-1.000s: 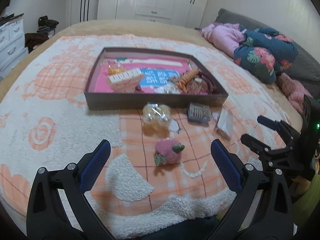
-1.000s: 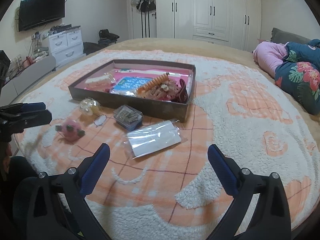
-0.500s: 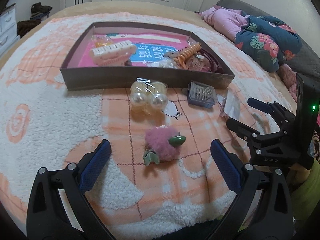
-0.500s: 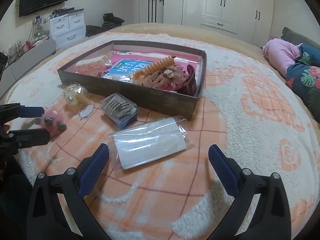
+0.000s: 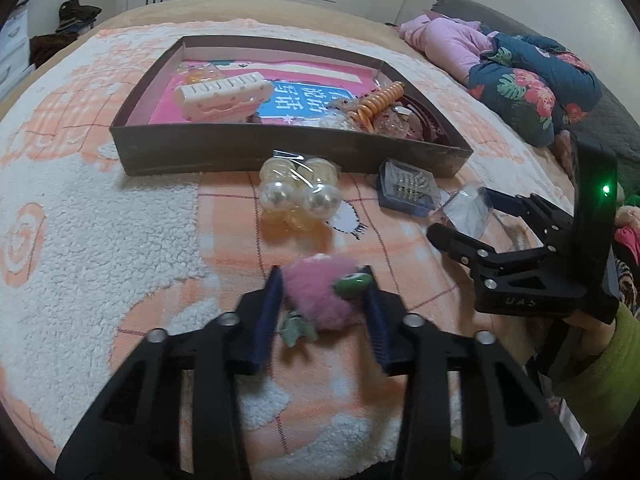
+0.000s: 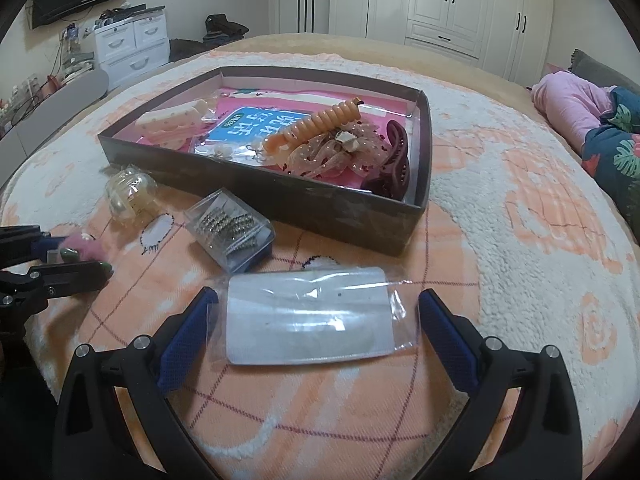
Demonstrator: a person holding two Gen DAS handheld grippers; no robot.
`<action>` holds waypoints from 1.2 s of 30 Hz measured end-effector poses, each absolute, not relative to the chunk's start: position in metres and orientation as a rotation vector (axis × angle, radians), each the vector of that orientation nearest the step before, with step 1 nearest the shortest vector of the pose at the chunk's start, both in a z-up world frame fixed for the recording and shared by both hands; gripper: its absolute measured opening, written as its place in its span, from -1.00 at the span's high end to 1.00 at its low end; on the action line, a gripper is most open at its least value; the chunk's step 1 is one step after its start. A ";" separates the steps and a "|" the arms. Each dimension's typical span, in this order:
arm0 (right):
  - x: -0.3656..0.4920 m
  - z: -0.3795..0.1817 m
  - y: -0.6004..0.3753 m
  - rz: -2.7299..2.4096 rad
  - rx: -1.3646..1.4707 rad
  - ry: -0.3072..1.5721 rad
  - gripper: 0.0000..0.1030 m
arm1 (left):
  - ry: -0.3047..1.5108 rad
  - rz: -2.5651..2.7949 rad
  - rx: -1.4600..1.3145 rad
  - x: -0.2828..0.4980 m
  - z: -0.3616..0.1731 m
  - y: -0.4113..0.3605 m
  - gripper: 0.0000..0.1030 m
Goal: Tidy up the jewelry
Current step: 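Grasp the pink pom-pom charm with the left tool while the right grasps the clear plastic packet, then carry the pom-pom charm and plastic packet into the box and open both tools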
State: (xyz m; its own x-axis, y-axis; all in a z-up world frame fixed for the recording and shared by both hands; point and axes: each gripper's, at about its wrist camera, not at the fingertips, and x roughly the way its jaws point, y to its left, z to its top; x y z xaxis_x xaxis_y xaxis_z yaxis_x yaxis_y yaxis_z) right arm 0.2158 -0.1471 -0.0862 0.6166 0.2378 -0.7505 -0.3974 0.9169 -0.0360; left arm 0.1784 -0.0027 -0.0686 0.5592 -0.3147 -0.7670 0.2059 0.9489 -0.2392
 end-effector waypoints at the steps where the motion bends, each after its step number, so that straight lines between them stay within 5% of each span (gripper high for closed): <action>1: 0.216 -0.086 -0.147 0.370 -0.209 0.827 -0.86 | 0.927 -0.308 -0.123 0.178 -0.068 -0.004 0.47; 3: 0.215 -0.087 -0.146 0.382 -0.207 0.827 -0.69 | 0.924 -0.314 -0.120 0.177 -0.067 -0.005 0.50; 36: 0.158 -0.049 -0.165 0.383 -0.108 0.759 -0.64 | 0.801 -0.331 -0.137 0.163 -0.027 0.001 0.52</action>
